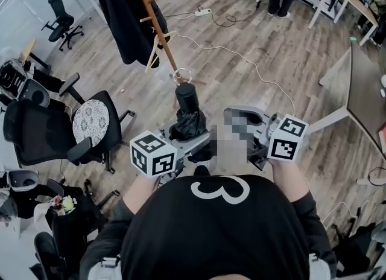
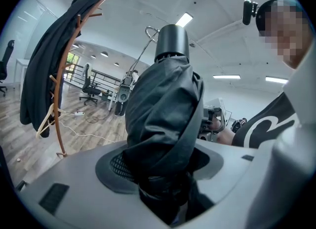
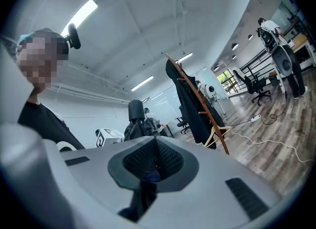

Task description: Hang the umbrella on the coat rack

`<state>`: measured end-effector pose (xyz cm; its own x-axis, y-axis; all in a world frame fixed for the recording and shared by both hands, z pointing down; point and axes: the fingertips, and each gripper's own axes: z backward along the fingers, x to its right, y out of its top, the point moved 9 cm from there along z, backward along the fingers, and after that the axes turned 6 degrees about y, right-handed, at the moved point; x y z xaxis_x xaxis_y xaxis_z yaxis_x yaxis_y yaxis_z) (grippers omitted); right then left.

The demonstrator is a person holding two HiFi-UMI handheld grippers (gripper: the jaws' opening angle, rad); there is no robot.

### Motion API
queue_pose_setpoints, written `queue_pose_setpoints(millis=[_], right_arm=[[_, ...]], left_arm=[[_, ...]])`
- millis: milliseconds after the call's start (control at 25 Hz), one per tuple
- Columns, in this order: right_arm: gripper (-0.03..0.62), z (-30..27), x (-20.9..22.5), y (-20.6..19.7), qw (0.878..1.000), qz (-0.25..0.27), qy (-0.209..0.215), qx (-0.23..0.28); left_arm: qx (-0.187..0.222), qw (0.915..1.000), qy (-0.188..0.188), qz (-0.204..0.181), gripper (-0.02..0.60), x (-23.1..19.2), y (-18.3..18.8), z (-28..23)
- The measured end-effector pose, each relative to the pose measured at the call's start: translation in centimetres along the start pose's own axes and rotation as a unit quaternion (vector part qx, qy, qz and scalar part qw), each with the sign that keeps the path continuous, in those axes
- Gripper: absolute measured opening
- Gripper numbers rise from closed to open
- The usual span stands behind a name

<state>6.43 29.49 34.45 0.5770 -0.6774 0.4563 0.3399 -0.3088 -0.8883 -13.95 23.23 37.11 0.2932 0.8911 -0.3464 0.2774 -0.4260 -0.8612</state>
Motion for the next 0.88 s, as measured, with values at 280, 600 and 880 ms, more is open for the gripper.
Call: queue_pose_setpoints(millis=[280, 600, 880], right_arm=[[0.028, -2.8, 4.4, 0.7, 1.000, -0.018, -0.011, -0.001], [0.027, -7.9, 9.7, 2.1, 0.999, -0.034, -0.014, -0.009], [0.028, -12.8, 13.6, 3.5, 0.999, -0.040, -0.019, -0.017]], left_arm=[[-0.012, 0.9999, -0.008, 0.007, 0.272, -4.4, 1.6, -1.8], [-0.019, 0.9996, -0.003, 0.021, 0.272, -11.3, 3.9, -2.8], [-0.020, 0.9995, -0.004, 0.024, 0.272, -17.2, 6.0, -3.1]])
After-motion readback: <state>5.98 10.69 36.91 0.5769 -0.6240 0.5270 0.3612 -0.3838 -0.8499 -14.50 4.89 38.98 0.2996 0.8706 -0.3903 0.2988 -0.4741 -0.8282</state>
